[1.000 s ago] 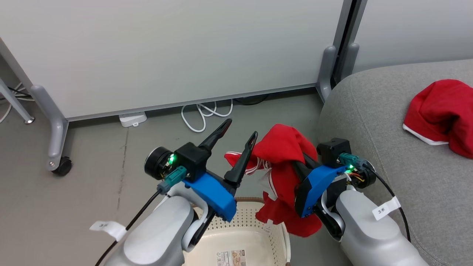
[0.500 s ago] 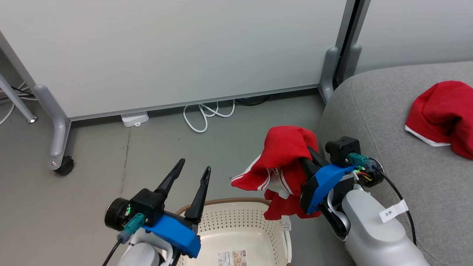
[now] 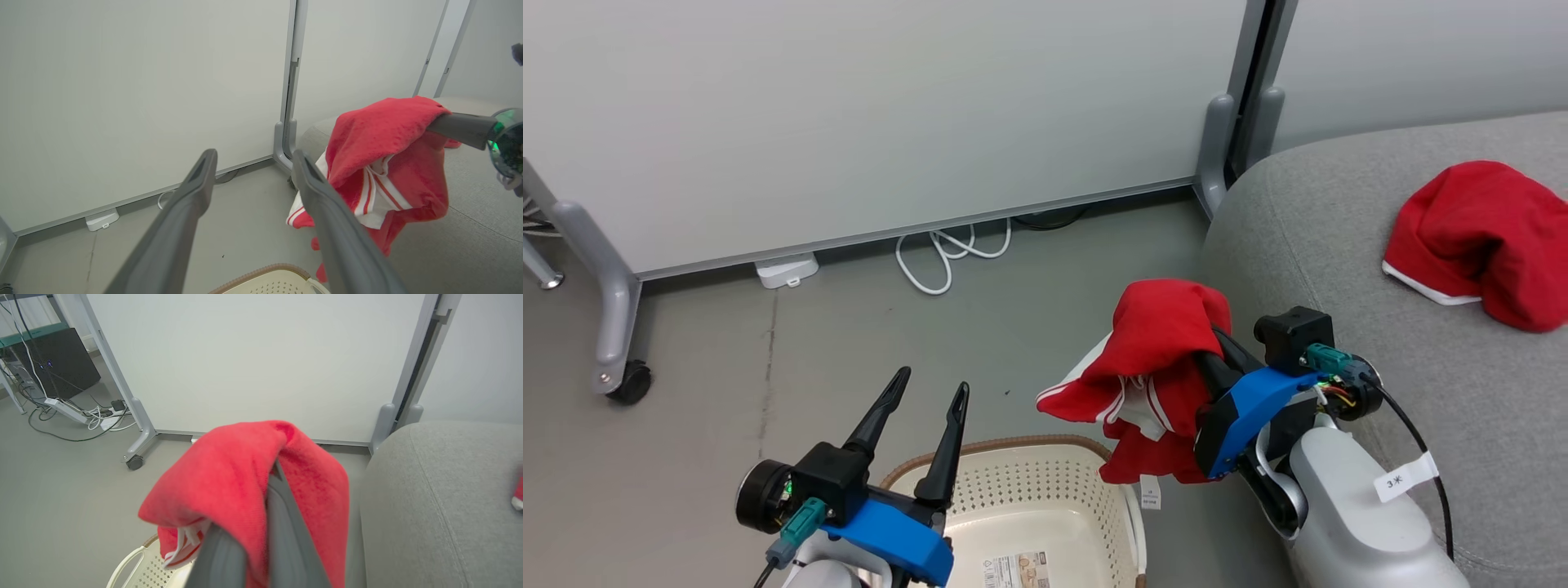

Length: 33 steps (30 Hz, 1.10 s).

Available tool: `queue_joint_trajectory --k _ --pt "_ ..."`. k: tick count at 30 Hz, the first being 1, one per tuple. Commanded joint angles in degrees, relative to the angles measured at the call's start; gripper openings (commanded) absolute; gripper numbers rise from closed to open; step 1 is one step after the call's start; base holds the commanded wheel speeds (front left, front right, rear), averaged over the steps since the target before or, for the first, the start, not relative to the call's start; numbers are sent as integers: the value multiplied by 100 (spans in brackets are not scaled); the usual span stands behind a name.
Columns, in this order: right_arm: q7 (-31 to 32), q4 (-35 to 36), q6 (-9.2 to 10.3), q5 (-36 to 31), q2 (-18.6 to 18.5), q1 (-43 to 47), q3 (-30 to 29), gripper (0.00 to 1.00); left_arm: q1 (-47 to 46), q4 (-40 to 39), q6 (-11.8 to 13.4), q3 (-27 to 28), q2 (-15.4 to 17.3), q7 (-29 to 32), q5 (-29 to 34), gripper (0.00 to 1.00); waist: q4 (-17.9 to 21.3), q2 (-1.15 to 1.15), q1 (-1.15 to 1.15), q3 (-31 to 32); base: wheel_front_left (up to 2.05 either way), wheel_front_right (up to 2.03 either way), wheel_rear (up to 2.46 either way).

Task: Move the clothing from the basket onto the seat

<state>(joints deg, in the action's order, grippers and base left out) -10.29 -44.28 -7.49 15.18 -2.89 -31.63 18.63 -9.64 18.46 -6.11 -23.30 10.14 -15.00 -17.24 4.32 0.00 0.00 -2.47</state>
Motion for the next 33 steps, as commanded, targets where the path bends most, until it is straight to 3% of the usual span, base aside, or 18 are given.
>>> queue_joint_trajectory --k 1,18,33 --pt "3 82 -2 -23 -7 57 -24 0 21 -23 -30 34 -16 -27 34 100 115 0 0 -38 0 0 0" --pt "192 917 -2 72 -1 332 -39 0 6 -124 -136 348 -87 -27 285 100 1640 0 0 -359 0 0 0" --pt "166 1242 -2 200 1 557 -79 0 -125 -168 -134 321 39 -28 358 100 2355 0 0 -592 0 0 0"
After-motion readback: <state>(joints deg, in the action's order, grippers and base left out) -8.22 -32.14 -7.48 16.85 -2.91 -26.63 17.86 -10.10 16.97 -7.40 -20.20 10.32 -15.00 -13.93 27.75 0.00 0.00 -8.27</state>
